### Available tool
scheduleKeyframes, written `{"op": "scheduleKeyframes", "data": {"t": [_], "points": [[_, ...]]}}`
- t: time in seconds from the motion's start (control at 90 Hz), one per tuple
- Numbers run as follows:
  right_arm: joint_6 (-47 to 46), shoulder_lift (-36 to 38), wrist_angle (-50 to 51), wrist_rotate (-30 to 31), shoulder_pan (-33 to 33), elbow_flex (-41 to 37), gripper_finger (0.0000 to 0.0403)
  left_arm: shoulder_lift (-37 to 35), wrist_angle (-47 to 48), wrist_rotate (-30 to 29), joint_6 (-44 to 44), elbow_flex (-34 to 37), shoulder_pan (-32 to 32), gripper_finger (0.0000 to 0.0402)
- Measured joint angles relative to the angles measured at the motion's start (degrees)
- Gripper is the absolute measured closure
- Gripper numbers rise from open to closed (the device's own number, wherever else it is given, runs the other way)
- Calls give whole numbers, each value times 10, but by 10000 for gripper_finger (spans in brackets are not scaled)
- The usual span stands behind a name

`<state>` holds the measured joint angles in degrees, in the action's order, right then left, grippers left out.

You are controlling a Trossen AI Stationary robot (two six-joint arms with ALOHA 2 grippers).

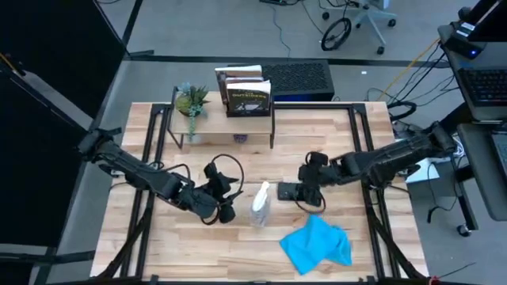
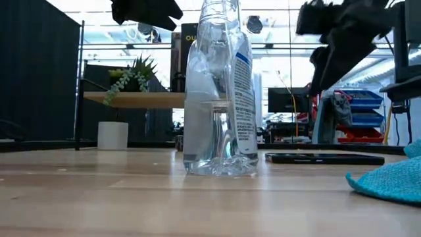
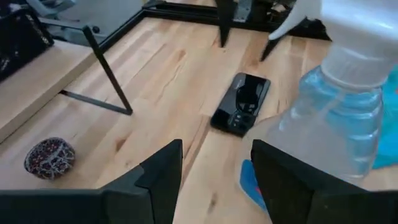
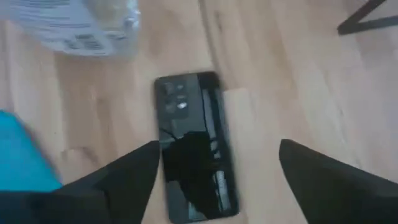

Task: Apply microfiber cloth
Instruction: Spray the back of the black cellphone using the transparent spray bottle

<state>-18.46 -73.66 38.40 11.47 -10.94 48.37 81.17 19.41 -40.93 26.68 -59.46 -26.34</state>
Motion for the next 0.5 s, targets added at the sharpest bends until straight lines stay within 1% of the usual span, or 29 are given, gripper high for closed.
{"op": "scheduleKeyframes", "data": {"t": [0.111, 0.2, 0.333, 0.5], "points": [[28, -16, -50, -41, 21, -25, 64, 0, 2, 0, 0, 0, -7, 224], [31, -35, -75, -54, 28, -40, 62, 0, 2, 1, 0, 0, -13, 224], [28, -72, -117, -56, 25, -55, 62, 0, 2, 2, 0, 0, -16, 224], [31, -124, -133, -56, 21, -58, 62, 0, 6, 2, 0, 0, -16, 224]]}}
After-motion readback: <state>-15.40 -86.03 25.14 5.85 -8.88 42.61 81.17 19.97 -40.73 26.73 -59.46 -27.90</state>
